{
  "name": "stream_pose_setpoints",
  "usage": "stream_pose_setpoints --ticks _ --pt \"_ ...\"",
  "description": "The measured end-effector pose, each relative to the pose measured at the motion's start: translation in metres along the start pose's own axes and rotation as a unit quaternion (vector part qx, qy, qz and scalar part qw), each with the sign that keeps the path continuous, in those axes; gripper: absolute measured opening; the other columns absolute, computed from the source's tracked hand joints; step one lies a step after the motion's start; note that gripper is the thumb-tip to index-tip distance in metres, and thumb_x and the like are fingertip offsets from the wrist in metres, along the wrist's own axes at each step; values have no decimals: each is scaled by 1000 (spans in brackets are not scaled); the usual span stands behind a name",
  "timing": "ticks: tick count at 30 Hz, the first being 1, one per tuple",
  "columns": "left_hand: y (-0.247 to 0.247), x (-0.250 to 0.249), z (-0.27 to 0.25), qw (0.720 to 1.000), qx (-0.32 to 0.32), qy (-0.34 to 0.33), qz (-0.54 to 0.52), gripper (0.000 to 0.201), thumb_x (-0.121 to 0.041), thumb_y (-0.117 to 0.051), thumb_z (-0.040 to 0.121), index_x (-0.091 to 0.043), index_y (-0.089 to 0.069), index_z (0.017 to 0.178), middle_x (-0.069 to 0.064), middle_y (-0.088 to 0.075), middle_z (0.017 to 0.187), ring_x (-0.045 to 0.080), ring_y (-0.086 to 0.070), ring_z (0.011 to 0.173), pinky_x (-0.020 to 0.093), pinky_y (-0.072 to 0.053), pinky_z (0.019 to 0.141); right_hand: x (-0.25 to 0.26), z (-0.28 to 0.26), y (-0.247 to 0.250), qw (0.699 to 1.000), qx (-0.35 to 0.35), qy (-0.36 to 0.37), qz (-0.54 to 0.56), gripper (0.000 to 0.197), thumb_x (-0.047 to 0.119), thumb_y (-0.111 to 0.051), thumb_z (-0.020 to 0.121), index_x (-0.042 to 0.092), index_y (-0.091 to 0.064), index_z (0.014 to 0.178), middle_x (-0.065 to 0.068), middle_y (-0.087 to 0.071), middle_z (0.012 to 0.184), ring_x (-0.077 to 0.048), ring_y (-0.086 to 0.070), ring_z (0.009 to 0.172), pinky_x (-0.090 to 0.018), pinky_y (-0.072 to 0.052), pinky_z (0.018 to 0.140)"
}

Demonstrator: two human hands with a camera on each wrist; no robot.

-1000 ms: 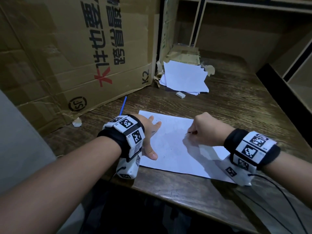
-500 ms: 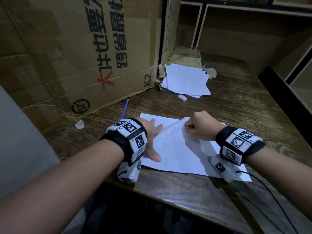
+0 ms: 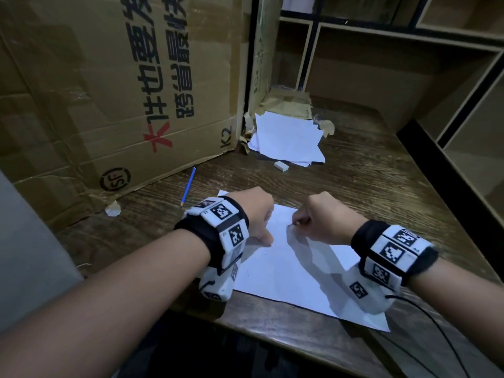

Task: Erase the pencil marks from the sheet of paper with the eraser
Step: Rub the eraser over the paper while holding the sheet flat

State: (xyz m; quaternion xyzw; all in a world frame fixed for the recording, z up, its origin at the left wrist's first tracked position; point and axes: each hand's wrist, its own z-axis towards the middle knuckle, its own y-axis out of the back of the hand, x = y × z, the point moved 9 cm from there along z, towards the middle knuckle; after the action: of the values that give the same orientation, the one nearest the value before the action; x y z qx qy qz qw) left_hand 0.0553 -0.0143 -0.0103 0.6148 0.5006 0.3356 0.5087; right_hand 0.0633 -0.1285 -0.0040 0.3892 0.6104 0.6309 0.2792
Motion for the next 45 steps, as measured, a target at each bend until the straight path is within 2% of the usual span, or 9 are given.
stream_pose_setpoints --ticks 4,7,11,14,21,30,36,39,45 --pt "-13 5 5 998 8 24 -54 73 -55 -80 75 -16 -50 129 5 -60 123 27 -61 105 36 -51 80 12 15 2 998 -15 20 51 17 14 -64 85 10 -71 70 -8 -62 62 -15 -39 59 -33 -46 60" --pt "-25 17 2 992 39 33 -116 84 -59 -77 77 -21 -36 140 -2 -52 114 23 -54 99 33 -41 78 19 25 -8 998 -5 27 62 23 12 -60 92 3 -69 73 -10 -59 64 -17 -39 62 -28 -37 60" --pt "-28 21 -1 986 10 25 -165 78 -56 -78 77 -21 -37 134 -6 -47 96 19 -51 93 31 -40 76 11 30 -5 993 -24 11 115 13 21 -72 88 14 -81 94 1 -70 75 -14 -61 71 -13 -41 61" --pt "-25 17 2 983 1 3 -184 72 -48 -83 75 -22 -45 129 -9 -50 86 18 -55 87 32 -45 76 -4 26 -8 982 5 -36 185 38 33 -86 77 25 -77 113 14 -74 80 5 -66 76 -6 -45 66" --pt "-18 7 13 962 -61 -31 -266 21 -34 -78 84 -22 -70 99 -5 -70 86 15 -68 80 30 -54 76 -6 7 -16 963 -1 -44 266 70 13 -85 77 23 -58 141 6 -80 96 -2 -74 89 -27 -58 91" --pt "0 14 17 965 -99 -42 -239 11 -21 -68 90 -23 -66 100 -6 -68 78 15 -70 74 29 -57 71 -28 -4 -19 988 53 -86 113 68 52 -85 72 29 -63 133 -6 -54 119 -19 -55 104 -32 -49 92" --pt "10 13 23 961 -146 -55 -230 7 -18 -70 85 -21 -69 91 -7 -69 87 0 -59 71 9 -41 59 -34 5 -30 987 66 -105 105 73 56 -79 74 41 -53 141 15 -49 96 -9 -53 90 -24 -41 73" --pt "10 9 25 957 -156 -66 -237 8 -18 -73 84 -21 -66 89 -5 -68 85 4 -59 71 15 -44 62 -37 8 -33 986 73 -105 104 73 58 -77 75 45 -50 141 17 -46 80 1 -47 71 -22 -33 59" --pt "4 9 26 969 -132 -64 -197 11 -20 -75 85 -23 -66 91 -5 -67 81 10 -64 77 28 -54 70 -34 10 -38 984 91 -97 115 74 55 -76 79 43 -46 146 13 -45 79 -6 -47 69 -26 -39 68"
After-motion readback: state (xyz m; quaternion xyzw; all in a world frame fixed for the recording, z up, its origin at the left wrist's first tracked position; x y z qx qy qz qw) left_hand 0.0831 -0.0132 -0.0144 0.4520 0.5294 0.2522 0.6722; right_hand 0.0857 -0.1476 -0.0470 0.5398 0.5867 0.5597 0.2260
